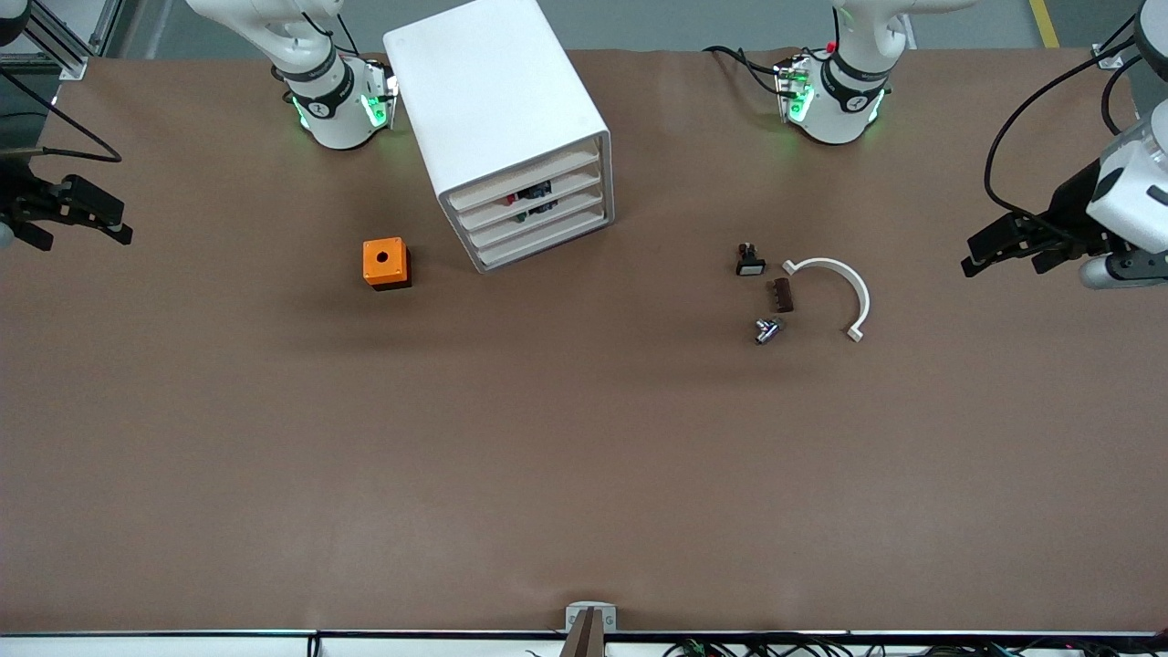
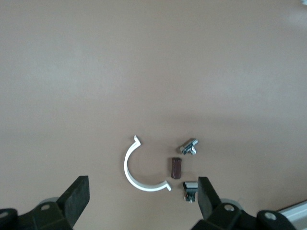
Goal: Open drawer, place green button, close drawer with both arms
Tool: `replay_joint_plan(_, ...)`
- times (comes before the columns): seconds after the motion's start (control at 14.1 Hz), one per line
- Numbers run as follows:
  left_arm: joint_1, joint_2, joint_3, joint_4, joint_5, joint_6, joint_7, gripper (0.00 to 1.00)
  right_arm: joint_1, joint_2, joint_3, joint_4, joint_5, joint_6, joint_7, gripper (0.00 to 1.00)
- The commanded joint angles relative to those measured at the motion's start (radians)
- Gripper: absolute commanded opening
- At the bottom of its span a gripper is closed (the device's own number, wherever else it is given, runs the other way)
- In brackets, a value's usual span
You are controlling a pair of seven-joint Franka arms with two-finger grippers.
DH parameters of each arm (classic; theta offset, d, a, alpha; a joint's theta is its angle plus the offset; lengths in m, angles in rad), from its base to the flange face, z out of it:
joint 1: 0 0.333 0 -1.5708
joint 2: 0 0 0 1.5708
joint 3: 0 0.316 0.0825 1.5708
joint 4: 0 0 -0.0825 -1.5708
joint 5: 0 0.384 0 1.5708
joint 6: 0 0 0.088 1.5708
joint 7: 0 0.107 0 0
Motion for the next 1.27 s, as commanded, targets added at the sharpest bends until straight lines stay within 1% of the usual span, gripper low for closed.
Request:
replay_joint_plan(0.0,-0.006,-0.012,0.006,0.043,0.019,0.000,0.014,0.99,0.005,-0.024,-0.001,-0.025,0.004,0.015,-0.012,1.00)
replay_joint_plan(0.28,-0.008,-0.003,0.006,0.109,0.019,-0.003,0.011,0.99,0.011,-0.021,-0.001,-0.002,0.004,0.004,0.000,1.00)
replay_joint_plan(0.5,-0.013,0.011,0.005,0.117,0.021,-0.011,0.010,0.99,0.010,-0.013,0.000,0.044,0.004,-0.013,0.000,1.00)
replay_joint_plan(0.64,-0.017,0.070,0.006,0.167,0.022,-0.017,0.010,0.99,0.010,-0.008,0.000,0.055,0.004,-0.027,0.000,1.00)
replay_joint_plan(0.71,-0.019,0.081,0.005,0.175,0.044,-0.019,0.010,0.99,0.010,-0.007,0.000,0.057,0.004,-0.027,0.000,1.00)
replay_joint_plan(0.78,-0.020,0.081,0.000,0.175,0.080,-0.019,0.010,0.99,0.011,-0.007,0.000,0.058,0.004,-0.033,0.001,1.00)
replay_joint_plan(0.85,-0.019,0.083,-0.001,0.174,0.090,-0.019,0.010,0.99,0.011,-0.007,0.000,0.058,0.004,-0.036,0.000,1.00)
replay_joint_plan(1.2,-0.019,0.080,-0.003,0.175,0.081,-0.039,0.000,0.99,0.011,-0.007,0.000,0.057,0.004,-0.080,0.026,1.00)
